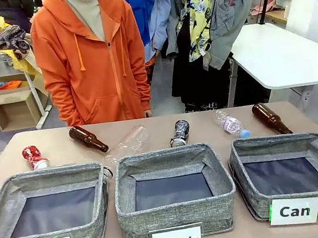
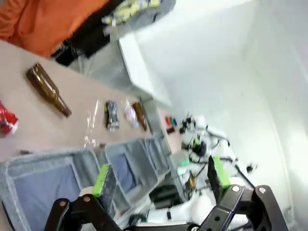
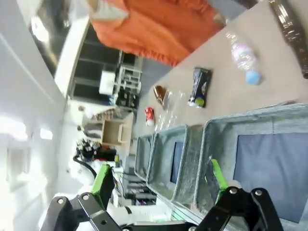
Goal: Sort the can waste into the basket.
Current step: Pick up the can waste from the table and place it in the right Fabric basket.
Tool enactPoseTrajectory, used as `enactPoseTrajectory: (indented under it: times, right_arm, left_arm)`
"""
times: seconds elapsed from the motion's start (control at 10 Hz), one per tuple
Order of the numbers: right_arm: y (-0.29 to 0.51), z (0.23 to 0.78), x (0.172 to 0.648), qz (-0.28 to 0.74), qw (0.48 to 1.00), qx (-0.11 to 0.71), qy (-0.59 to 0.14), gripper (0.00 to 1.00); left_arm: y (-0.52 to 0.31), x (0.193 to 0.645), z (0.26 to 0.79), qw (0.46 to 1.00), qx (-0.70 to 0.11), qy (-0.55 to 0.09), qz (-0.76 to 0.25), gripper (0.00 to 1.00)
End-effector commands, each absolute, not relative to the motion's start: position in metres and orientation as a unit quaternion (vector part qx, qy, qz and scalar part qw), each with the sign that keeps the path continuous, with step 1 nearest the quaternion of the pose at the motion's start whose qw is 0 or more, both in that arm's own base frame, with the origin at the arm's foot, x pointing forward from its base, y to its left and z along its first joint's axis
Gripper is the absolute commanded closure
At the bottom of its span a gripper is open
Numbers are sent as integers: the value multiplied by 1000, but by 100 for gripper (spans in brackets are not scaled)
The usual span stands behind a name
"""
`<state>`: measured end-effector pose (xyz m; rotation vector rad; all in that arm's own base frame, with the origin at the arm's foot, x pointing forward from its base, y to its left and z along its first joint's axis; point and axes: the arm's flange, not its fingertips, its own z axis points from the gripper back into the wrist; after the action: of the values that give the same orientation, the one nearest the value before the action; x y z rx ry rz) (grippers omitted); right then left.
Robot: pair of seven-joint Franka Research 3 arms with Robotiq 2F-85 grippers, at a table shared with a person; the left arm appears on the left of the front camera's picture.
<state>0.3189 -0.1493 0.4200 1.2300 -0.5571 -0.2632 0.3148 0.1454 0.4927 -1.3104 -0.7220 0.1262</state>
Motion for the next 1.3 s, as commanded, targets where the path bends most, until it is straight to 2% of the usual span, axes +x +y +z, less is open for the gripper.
enactPoseTrajectory:
  times: [0.0, 0.1, 0.2, 0.9, 1.0, 1.2]
  right_arm:
    - [-148, 413, 316, -138, 759, 574, -272, 0]
    - [-147, 410, 317, -133, 761, 571, -278, 0]
    - [-157, 413, 317, -141, 765, 572, -260, 0]
    - [-157, 413, 317, -141, 765, 572, -260, 0]
    - [-157, 413, 317, -141, 765, 572, -260, 0]
    - [-157, 413, 317, -141, 765, 572, -260, 0]
  left_arm:
    - [32, 241, 447, 718, -585, -368, 76, 0]
    - [28, 241, 451, 723, -576, -374, 76, 0]
    - [138, 322, 500, 722, -595, -346, 73, 0]
    - [138, 322, 501, 720, -596, -346, 82, 0]
    - [132, 321, 514, 766, -539, -345, 49, 0]
    - [129, 336, 531, 823, -467, -322, 41, 0]
